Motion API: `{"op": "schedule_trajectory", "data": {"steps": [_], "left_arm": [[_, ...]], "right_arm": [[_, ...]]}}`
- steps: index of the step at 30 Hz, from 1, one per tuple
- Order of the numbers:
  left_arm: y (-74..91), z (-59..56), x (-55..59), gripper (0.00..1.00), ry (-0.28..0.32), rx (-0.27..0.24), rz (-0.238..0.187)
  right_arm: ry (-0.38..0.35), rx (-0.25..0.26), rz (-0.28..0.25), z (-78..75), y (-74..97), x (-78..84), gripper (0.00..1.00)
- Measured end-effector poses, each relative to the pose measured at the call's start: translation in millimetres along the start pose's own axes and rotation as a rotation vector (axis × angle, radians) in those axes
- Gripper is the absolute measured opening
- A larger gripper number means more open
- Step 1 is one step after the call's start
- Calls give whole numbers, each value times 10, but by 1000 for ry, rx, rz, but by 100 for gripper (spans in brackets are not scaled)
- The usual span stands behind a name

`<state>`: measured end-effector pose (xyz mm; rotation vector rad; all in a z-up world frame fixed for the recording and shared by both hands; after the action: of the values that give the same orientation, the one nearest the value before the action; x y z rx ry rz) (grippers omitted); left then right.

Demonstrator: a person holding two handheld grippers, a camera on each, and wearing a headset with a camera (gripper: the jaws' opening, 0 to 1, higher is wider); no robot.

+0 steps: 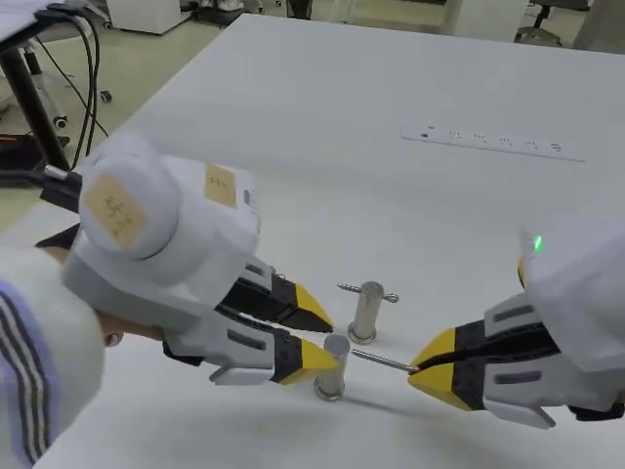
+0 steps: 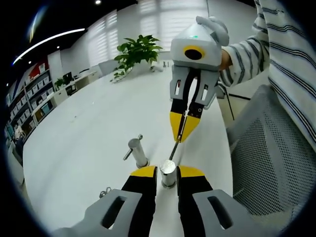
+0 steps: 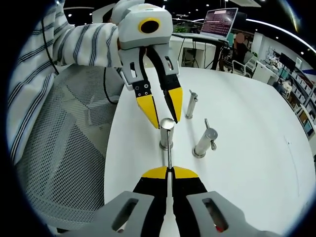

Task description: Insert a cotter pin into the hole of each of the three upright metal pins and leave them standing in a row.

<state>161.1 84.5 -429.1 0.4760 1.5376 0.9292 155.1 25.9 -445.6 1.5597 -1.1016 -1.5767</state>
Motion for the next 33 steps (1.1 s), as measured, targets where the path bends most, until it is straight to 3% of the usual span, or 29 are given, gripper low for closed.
{"op": "schedule_trajectory", "data": {"steps": [10,15,19,33], "left_arm": [[-11,-3,-13,10,34,18,-18],[-8,-5,-20,9,37,5,-32],[-11,-6,-22,9,54,4,-49],[-6,-14,-15,9,65,17,-54]], "right_arm": [[22,-6,-5,-10,0,-56,0],[31,-14,-39,-9,10,-145,0],[40,-14,-34,-4,26,-182,0],[81,-53,-65,6,-54,-310,0]]}}
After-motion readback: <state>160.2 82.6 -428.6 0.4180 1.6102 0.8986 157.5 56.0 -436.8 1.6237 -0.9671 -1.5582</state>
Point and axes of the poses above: the centre of the closed fingertips' face, and the gripper's own axes: y roughly backward along the fingers, z roughly to its left, x roughly out of its underside, the point moved 1 cm from there along y, roughly backward along the fingers, and after that the axes turned 14 degrees about z, right-handed, at the moved point
